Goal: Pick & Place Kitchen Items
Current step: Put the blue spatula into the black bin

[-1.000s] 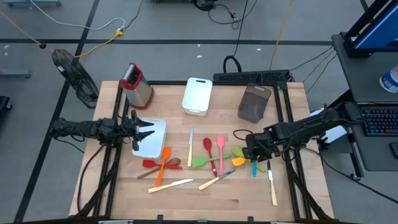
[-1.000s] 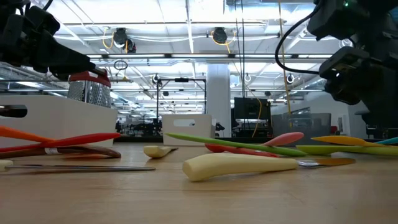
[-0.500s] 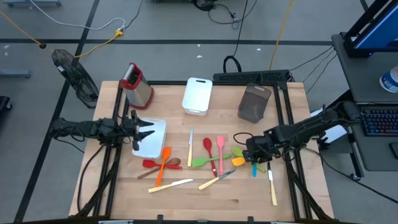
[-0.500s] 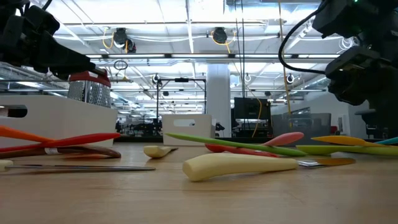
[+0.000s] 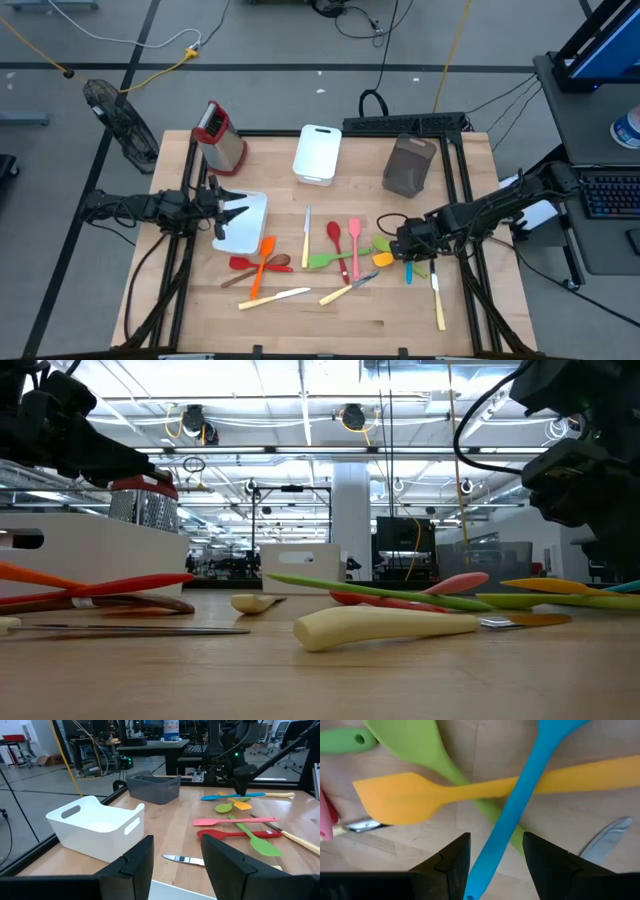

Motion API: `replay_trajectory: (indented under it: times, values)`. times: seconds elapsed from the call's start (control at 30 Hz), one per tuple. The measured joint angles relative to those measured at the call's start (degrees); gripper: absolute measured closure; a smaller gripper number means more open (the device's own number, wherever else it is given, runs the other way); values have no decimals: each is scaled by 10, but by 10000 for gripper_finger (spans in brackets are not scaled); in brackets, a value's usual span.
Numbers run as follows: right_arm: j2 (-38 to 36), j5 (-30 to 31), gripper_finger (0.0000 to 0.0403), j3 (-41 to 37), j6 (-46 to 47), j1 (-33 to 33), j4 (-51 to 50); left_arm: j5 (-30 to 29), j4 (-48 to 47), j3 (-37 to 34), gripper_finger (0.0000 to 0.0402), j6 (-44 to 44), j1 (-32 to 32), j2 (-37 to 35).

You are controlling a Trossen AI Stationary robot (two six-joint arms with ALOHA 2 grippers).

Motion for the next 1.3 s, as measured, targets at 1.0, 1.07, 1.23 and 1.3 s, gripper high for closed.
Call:
replay_trajectory:
  times: [1.0,1.07,1.23,1.3]
  values:
    - [29,19,351,0,0,0,0,0,1,0,231,-3,0,0]
    - [29,19,367,0,0,0,0,0,1,0,231,-3,0,0]
    - [29,18,386,0,2,0,0,0,1,0,231,-3,0,0]
    - [29,18,387,0,6,0,1,0,1,0,231,-3,0,0]
